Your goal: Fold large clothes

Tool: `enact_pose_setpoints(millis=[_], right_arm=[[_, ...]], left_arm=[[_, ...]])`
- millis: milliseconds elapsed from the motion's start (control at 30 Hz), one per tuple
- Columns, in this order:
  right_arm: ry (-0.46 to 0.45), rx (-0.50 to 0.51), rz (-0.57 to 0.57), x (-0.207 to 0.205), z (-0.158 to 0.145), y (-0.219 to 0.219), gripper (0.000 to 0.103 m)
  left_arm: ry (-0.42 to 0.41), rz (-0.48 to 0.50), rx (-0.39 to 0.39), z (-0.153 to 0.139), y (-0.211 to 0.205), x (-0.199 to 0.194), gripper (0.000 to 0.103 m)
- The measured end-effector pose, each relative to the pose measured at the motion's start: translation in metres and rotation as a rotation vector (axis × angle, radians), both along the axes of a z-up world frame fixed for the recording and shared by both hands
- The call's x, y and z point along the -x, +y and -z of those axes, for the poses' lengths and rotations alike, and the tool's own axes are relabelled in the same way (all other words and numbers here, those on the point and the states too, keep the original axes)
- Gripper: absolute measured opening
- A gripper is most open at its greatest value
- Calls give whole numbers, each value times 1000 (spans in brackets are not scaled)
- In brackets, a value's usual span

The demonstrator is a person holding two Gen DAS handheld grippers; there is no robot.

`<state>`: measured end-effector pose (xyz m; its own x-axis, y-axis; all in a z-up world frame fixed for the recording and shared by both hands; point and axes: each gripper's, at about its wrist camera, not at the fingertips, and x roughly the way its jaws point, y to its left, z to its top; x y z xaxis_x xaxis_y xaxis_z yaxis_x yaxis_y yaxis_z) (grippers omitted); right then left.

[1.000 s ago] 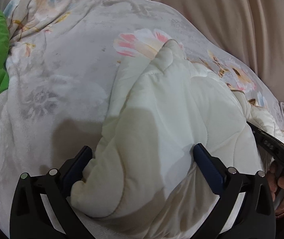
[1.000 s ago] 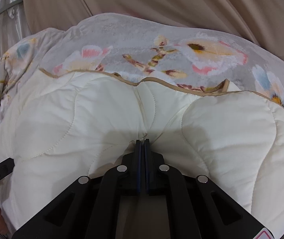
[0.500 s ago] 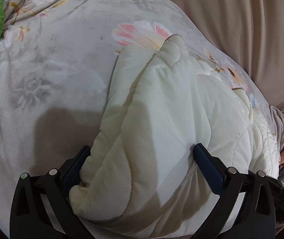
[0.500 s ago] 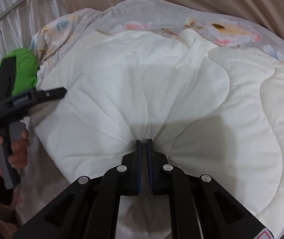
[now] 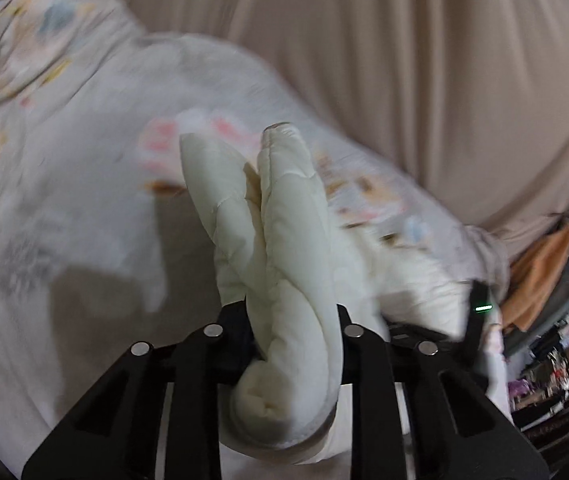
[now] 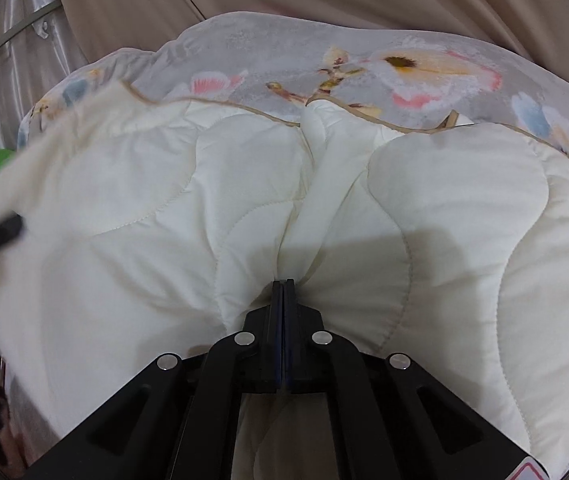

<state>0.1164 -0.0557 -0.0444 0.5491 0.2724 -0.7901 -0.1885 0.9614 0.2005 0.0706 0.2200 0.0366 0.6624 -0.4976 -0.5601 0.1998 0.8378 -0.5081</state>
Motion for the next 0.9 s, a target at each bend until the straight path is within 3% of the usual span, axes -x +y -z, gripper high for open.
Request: enact_pose_setpoints(millis=[167, 300, 367, 400, 500, 600, 767, 900], right_arm=[[-2, -36, -9, -3, 3, -3, 0], [-1, -76, -11, -3, 4, -8, 0], [-6, -99, -14, -3, 5, -10, 0], [-10, -109, -16, -2, 4, -12, 0], [-21, -132, -13, 0, 1, -14, 0], [-30, -171, -19, 12, -10, -16, 1], [-29, -142, -80, 55, -31, -11, 6], [12, -115, -105, 78, -20, -5, 6]], left_arm=[[-131, 128, -48, -42, -55, 14, 22], [-119, 21, -121, -40, -60, 19, 38], [-79, -63, -162, -29, -45, 18, 57], [-39, -105, -182, -17, -35, 18, 61], [123, -193, -192, 30, -3, 15, 64], [266, -237, -110, 75, 26, 18, 70], [315, -294, -24, 90, 52, 41, 86], [323, -300, 15, 101, 52, 45, 95]])
